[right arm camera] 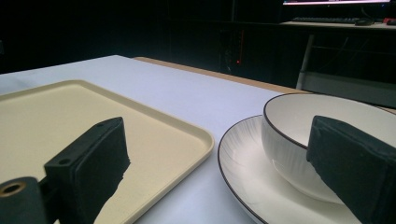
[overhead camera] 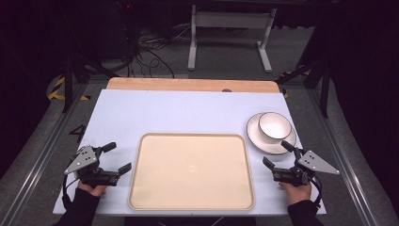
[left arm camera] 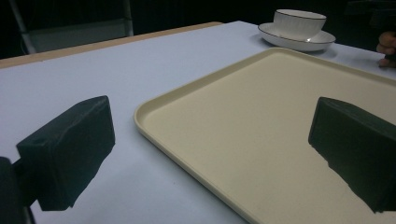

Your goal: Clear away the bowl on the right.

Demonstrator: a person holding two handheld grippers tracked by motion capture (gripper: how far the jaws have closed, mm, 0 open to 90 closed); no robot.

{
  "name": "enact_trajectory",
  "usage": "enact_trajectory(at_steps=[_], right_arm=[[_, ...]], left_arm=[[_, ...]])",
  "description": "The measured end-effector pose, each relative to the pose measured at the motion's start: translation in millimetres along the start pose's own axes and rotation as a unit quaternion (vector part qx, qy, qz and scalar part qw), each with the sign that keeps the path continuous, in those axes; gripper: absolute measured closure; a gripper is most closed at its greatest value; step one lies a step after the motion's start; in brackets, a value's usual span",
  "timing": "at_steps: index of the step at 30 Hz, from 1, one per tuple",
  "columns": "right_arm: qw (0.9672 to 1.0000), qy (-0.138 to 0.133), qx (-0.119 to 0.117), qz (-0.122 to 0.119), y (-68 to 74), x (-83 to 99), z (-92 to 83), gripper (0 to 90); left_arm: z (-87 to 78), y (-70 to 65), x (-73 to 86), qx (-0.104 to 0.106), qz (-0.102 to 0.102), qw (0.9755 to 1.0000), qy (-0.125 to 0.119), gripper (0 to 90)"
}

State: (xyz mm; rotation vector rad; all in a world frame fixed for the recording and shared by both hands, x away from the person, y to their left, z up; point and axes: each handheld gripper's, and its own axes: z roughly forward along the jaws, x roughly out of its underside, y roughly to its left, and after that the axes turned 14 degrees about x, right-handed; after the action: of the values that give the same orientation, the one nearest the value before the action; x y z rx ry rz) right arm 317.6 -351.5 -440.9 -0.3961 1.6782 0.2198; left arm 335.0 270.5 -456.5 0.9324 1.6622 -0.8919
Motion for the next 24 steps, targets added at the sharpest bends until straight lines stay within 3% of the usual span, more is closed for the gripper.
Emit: enact_trajectory(at_steps=[24], right_arm=[[0.9998, 0.012, -0.013, 0.009, -0.3, -0.7, 1.5, 5.6]], left_arm=[[0.4, -0.5, 0.0, 0.001, 0.001, 1.0000, 0.002, 1.2]])
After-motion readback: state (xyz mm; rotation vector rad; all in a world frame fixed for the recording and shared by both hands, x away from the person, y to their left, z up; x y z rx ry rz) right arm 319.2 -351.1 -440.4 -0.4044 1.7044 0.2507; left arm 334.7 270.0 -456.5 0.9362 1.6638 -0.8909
